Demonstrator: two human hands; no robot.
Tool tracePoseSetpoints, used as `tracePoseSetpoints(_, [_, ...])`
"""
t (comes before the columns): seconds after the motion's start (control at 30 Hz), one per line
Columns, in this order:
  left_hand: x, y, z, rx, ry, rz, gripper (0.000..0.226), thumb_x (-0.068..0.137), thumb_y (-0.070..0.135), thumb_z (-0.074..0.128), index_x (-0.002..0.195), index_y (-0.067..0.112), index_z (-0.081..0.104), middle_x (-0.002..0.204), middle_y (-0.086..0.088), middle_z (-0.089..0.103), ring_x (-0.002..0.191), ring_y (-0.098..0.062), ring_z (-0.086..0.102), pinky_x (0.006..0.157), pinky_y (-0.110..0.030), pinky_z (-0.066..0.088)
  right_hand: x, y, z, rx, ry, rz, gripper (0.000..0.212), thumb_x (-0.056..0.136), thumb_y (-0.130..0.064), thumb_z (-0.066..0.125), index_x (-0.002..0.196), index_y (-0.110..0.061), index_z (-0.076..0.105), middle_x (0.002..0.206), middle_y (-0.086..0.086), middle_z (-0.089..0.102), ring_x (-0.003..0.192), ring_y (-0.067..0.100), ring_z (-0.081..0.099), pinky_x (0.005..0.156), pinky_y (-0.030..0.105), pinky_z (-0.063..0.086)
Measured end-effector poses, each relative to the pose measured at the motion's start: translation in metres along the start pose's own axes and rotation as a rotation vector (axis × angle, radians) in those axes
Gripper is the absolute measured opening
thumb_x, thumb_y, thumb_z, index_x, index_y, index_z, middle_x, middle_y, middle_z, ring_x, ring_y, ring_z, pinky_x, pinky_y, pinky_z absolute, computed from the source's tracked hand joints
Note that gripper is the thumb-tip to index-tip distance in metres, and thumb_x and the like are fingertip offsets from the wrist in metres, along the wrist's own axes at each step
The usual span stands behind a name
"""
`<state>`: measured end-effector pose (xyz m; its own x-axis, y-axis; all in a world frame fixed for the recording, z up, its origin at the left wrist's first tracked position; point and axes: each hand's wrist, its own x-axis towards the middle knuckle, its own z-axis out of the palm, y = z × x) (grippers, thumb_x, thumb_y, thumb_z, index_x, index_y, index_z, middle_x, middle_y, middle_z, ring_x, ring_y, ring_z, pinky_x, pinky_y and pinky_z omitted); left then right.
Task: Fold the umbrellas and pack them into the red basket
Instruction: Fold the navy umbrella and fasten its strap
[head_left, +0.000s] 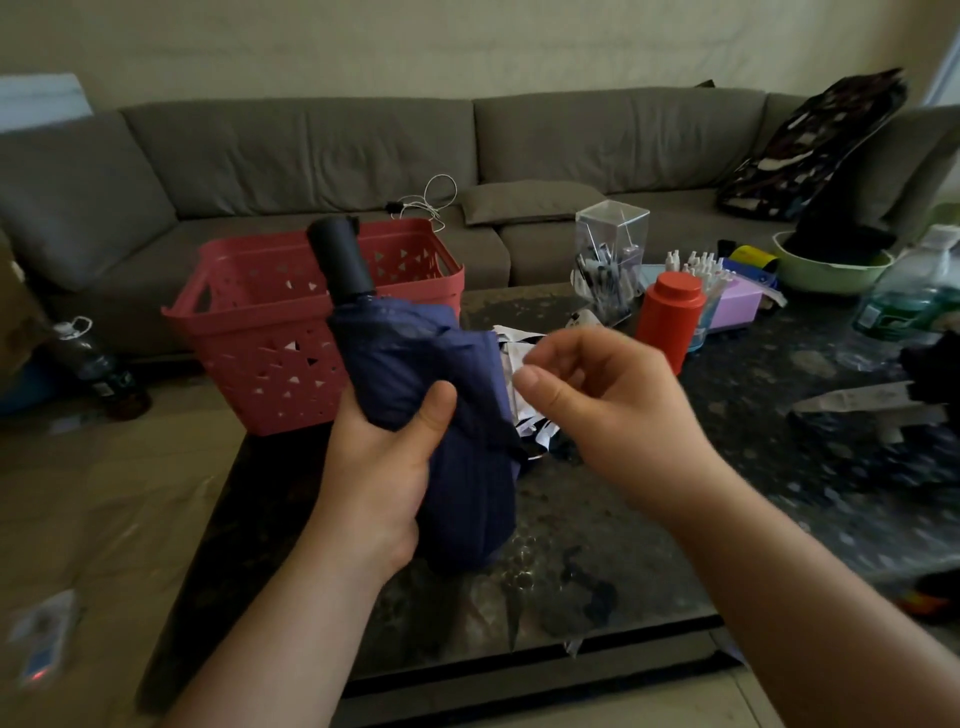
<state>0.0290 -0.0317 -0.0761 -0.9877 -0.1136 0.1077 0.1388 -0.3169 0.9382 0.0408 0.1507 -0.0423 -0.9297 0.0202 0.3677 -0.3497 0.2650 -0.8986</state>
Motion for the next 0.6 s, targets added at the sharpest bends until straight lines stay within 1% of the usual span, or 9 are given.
tracePoseSetpoints(0.07, [-0.003, -0.002, -0.001, 0.065, -0.084, 0.049, 0.062, 0.081, 0.022, 0.077, 0.139, 0.017, 0.058, 0.127, -0.007, 0.075, 0.117, -0.026, 0.073, 0.098, -0.046, 0.059, 0.003, -0.009, -0.002, -0.045, -0.017, -0.158, 0.015, 0.090, -0.029, 0.082, 0.102, -0.028, 0.073, 0.087, -0.002, 0.069, 0.078, 0.009, 0.063, 0.069, 0.028, 0.053])
tracePoseSetpoints(0.13, [-0.007, -0.002, -0.001, 0.101, -0.140, 0.064, 0.065, 0.080, 0.022, 0.080, 0.140, 0.019, 0.057, 0.127, -0.005, 0.075, 0.118, -0.025, 0.073, 0.100, -0.050, 0.057, 0.003, -0.015, -0.003, -0.154, -0.062, -0.260, 0.023, 0.088, -0.038, 0.080, 0.109, -0.037, 0.071, 0.097, -0.009, 0.065, 0.088, 0.011, 0.064, 0.072, 0.023, 0.052])
tracePoseSetpoints(0.23, [-0.011, -0.003, -0.001, 0.146, -0.191, 0.080, 0.066, 0.085, 0.020, 0.085, 0.143, 0.017, 0.054, 0.130, -0.007, 0.073, 0.120, -0.028, 0.071, 0.104, -0.057, 0.054, 0.005, -0.015, -0.004, -0.291, -0.128, -0.287, 0.022, 0.087, -0.038, 0.080, 0.107, -0.034, 0.073, 0.104, -0.011, 0.061, 0.098, 0.010, 0.062, 0.080, 0.017, 0.048])
tracePoseSetpoints(0.3, [-0.012, -0.003, -0.002, 0.152, -0.219, 0.090, 0.066, 0.087, 0.015, 0.083, 0.145, 0.013, 0.052, 0.132, -0.010, 0.072, 0.122, -0.030, 0.070, 0.105, -0.057, 0.054, 0.006, -0.012, -0.004, -0.328, -0.151, -0.264, 0.017, 0.084, -0.040, 0.080, 0.098, -0.033, 0.074, 0.102, -0.010, 0.061, 0.094, 0.009, 0.061, 0.079, 0.020, 0.048])
tracePoseSetpoints(0.37, [-0.013, -0.004, -0.003, 0.137, -0.239, 0.092, 0.067, 0.084, 0.015, 0.080, 0.144, 0.012, 0.051, 0.131, -0.011, 0.073, 0.121, -0.030, 0.071, 0.104, -0.054, 0.056, 0.006, -0.009, -0.002, -0.326, -0.163, -0.232, 0.014, 0.083, -0.041, 0.082, 0.092, -0.036, 0.072, 0.097, -0.012, 0.062, 0.086, 0.007, 0.060, 0.076, 0.021, 0.048])
tracePoseSetpoints(0.43, [-0.013, -0.004, -0.002, 0.113, -0.242, 0.088, 0.073, 0.079, 0.027, 0.085, 0.143, 0.013, 0.053, 0.129, -0.010, 0.073, 0.120, -0.030, 0.072, 0.102, -0.051, 0.058, 0.005, -0.009, 0.000, -0.289, -0.152, -0.182, 0.016, 0.083, -0.033, 0.085, 0.086, -0.035, 0.070, 0.089, -0.013, 0.061, 0.079, 0.007, 0.060, 0.072, 0.019, 0.048])
tracePoseSetpoints(0.5, [-0.014, -0.003, -0.001, 0.094, -0.256, 0.069, 0.083, 0.072, 0.039, 0.091, 0.142, 0.014, 0.054, 0.130, -0.011, 0.073, 0.121, -0.032, 0.071, 0.101, -0.051, 0.057, 0.006, -0.008, 0.001, -0.260, -0.138, -0.145, 0.019, 0.084, -0.023, 0.085, 0.078, -0.030, 0.069, 0.079, -0.011, 0.064, 0.072, 0.010, 0.062, 0.067, 0.022, 0.051])
tracePoseSetpoints(0.53, [-0.014, -0.003, 0.000, 0.082, -0.274, 0.051, 0.084, 0.071, 0.039, 0.092, 0.142, 0.014, 0.055, 0.131, -0.012, 0.072, 0.121, -0.032, 0.071, 0.101, -0.050, 0.057, 0.007, -0.008, 0.001, -0.260, -0.134, -0.131, 0.021, 0.086, -0.020, 0.084, 0.076, -0.029, 0.068, 0.076, -0.009, 0.067, 0.070, 0.011, 0.064, 0.067, 0.026, 0.053])
tracePoseSetpoints(0.6, [-0.014, -0.002, 0.001, 0.058, -0.317, 0.014, 0.081, 0.069, 0.028, 0.089, 0.141, 0.014, 0.056, 0.131, -0.012, 0.073, 0.122, -0.033, 0.071, 0.102, -0.049, 0.058, 0.010, -0.006, 0.000, -0.268, -0.119, -0.106, 0.025, 0.088, -0.017, 0.082, 0.073, -0.030, 0.067, 0.072, -0.007, 0.069, 0.067, 0.011, 0.064, 0.068, 0.029, 0.053])
